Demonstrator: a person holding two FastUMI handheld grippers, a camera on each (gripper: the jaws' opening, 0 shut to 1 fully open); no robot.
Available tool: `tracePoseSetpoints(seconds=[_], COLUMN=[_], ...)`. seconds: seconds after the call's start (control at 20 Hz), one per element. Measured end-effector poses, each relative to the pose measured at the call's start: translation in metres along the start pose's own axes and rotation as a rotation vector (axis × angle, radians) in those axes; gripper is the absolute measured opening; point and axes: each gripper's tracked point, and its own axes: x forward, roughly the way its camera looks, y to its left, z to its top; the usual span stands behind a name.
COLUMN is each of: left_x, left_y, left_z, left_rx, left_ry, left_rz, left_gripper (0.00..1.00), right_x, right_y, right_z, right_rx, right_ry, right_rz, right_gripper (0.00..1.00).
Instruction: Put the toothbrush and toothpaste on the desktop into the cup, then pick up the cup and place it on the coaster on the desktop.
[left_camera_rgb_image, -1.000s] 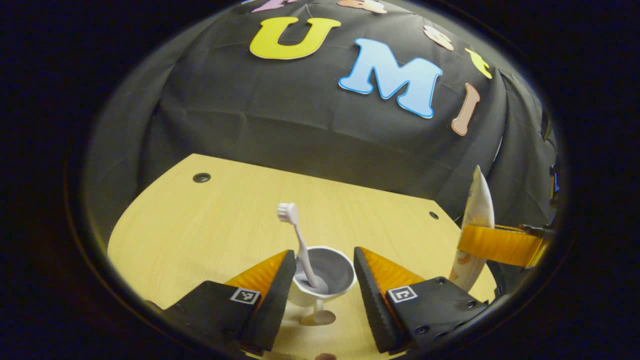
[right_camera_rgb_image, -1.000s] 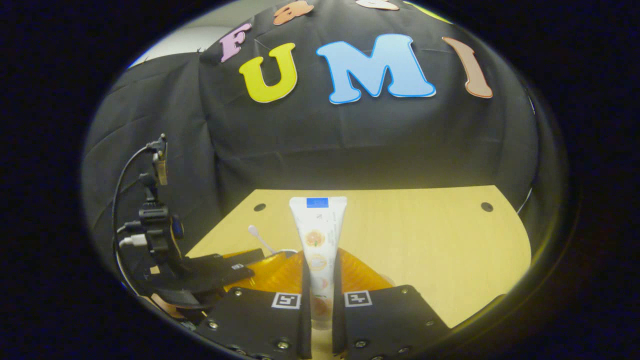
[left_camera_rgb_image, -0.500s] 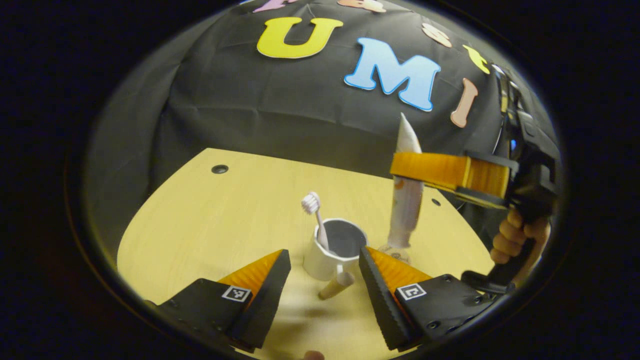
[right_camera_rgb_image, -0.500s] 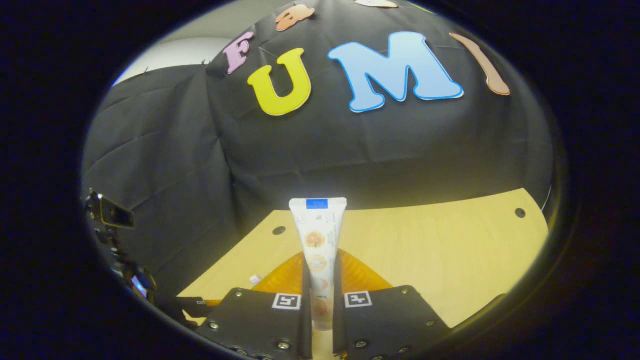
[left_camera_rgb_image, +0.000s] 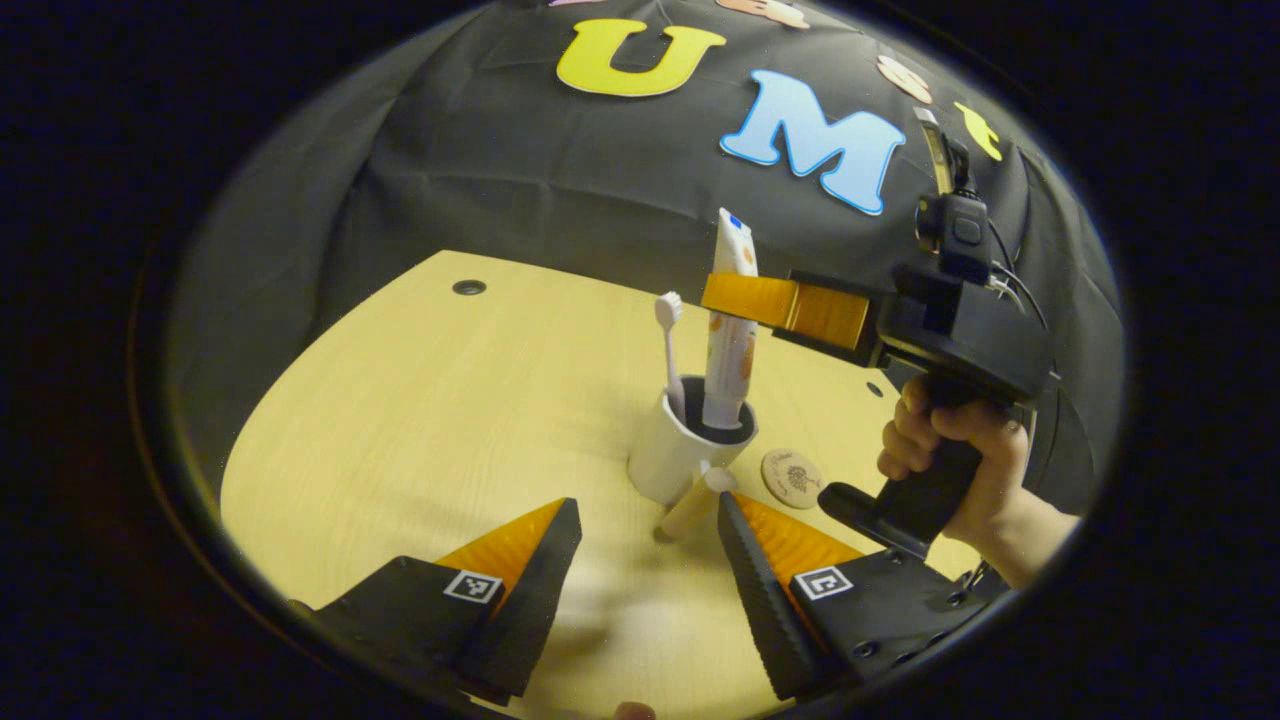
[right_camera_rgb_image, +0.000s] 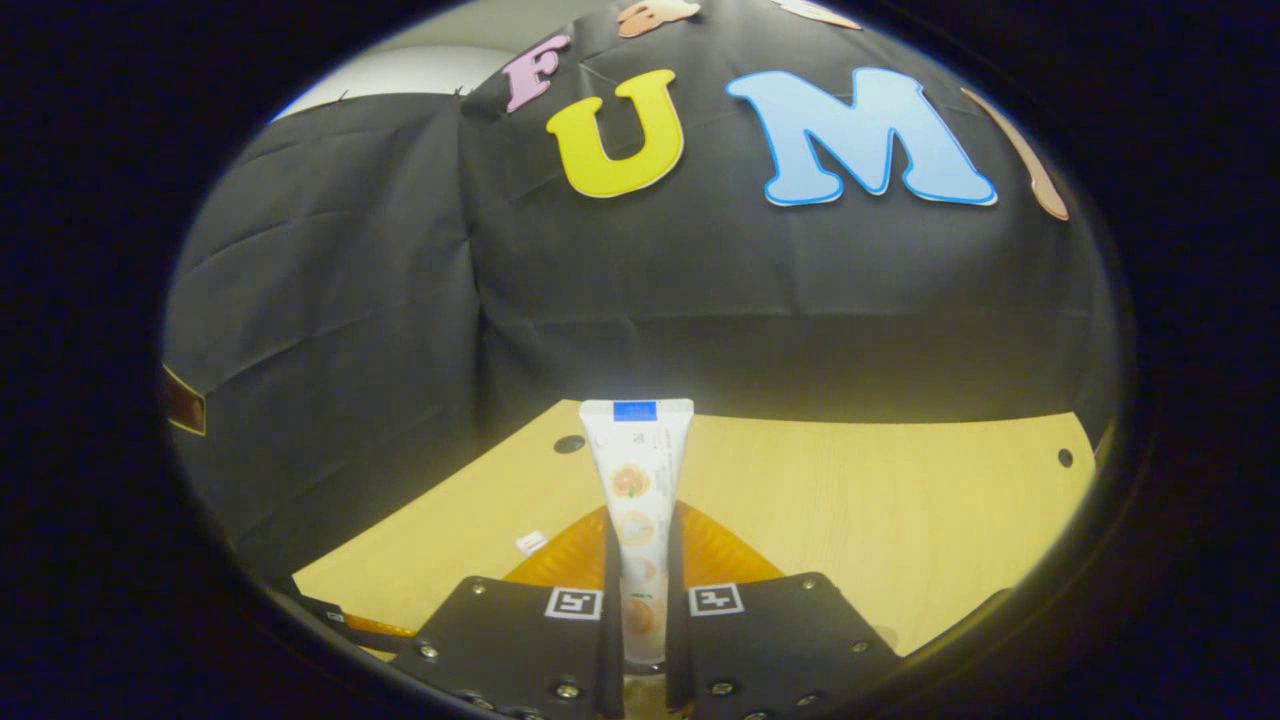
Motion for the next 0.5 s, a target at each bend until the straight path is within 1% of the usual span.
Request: tracePoseSetpoints(seconds=[0.1,0.15,0.2,0.25,0.35,0.4,0.45,0.5], left_x=[0.001,0.001,0.002,0.003,0.005,0.006,0.007,0.006], left_y=[0.001,0.001,0.000,-0.002,-0.006,-0.008,-0.009,-0.010], left_z=[0.000,0.000,0.000,0.000,-0.001,-0.003,-0.003,-0.003], left_rx=[-0.011,-0.013,-0.014,-0.015,-0.015,-0.015,-0.014,-0.012], left_ry=[0.002,0.004,0.006,0.009,0.013,0.014,0.017,0.018], left_rz=[-0.001,-0.004,-0.007,-0.012,-0.023,-0.026,-0.031,-0.033], left_gripper=[0.91,0.88,0.91,0.91,0.91,0.91,0.91,0.91], right_x=[0.001,0.001,0.002,0.001,-0.001,-0.003,-0.004,-0.009], right_y=[0.002,0.002,0.002,0.001,0.004,0.005,0.004,0.008], right_z=[-0.004,-0.003,-0.005,-0.005,-0.008,-0.009,-0.011,-0.010], right_rx=[-0.015,-0.018,-0.023,-0.029,-0.030,-0.032,-0.040,-0.039], right_ry=[0.020,0.028,0.030,0.036,0.057,0.066,0.075,0.075], right_rz=[0.009,0.011,0.014,0.012,0.024,0.029,0.025,0.043], right_gripper=[0.18,0.21,0.23,0.25,0.25,0.29,0.30,0.32])
